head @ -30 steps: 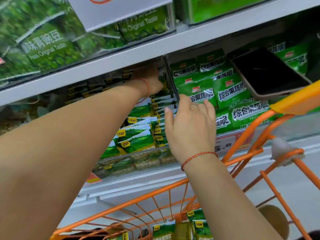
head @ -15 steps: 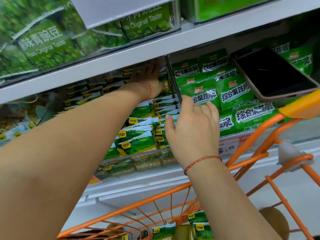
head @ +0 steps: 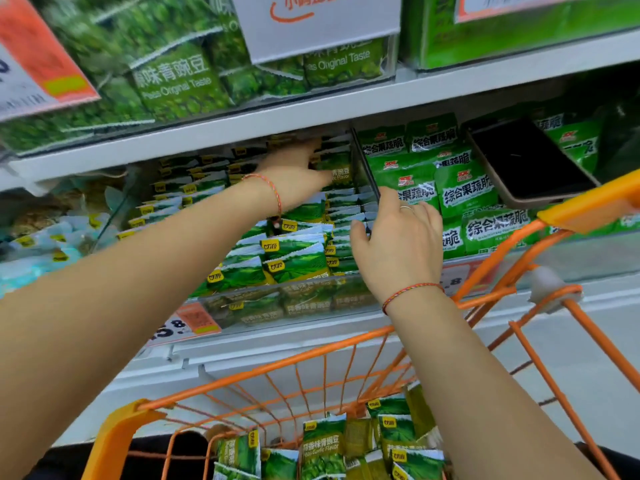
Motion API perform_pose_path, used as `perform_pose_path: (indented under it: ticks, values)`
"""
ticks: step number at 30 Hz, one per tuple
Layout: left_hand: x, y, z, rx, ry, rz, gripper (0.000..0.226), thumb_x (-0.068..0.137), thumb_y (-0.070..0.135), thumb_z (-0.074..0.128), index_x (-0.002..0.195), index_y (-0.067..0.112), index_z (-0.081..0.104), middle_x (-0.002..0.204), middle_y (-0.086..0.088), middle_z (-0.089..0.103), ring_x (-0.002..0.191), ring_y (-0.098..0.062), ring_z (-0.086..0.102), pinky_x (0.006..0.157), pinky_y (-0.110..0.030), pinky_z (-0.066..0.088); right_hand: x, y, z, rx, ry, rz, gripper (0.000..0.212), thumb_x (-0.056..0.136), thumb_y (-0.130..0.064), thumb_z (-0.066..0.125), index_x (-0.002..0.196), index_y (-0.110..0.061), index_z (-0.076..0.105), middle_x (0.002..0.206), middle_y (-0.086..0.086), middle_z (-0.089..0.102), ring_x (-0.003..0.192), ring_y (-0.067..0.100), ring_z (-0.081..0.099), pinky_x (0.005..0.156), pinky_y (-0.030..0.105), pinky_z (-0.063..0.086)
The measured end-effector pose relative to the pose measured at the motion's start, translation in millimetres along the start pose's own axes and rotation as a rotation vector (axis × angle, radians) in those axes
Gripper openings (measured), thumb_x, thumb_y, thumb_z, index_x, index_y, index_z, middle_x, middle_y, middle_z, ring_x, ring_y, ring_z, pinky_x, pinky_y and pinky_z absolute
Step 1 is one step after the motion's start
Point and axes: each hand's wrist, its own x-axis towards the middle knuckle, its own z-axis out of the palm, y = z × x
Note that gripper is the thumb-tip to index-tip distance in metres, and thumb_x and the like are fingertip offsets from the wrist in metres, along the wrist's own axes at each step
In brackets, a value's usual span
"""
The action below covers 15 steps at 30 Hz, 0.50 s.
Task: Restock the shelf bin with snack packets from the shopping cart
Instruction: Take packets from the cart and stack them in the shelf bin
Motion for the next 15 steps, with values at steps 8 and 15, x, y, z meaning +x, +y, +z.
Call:
perform_pose_path:
  ticks: [8,15]
  values:
    - [-194.2,-27.3,0.0,-0.118,0.162,0.514,0.045,0.083,0.031,0.043,0.122,0.017,0.060,0.123,0.000,0.061,0.126,-0.015,0.043,0.107,-0.023,0.024,-13.2,-21.0,-38.5,0.201,0.241,-0.272,0.030,0.094,-0.031,0.047,0.111,-0.012,0.064,0.106,0.008,0.065,0.099,0.028,0.058,0.081,0.038,0.046]
    - [-262.6,-35.8,33.5,0.235,-0.576,0.333,0.042,0.096,0.041,0.040,0.136,0.026,0.047,0.132,0.000,0.054,0.120,-0.019,0.049,0.088,-0.027,0.041,-77.7,-41.1,-62.5,-0.023,-0.015,-1.083,0.034,0.088,-0.030,0.042,0.060,-0.014,0.055,0.045,0.001,0.048,0.035,0.024,0.046,0.037,0.019,0.027]
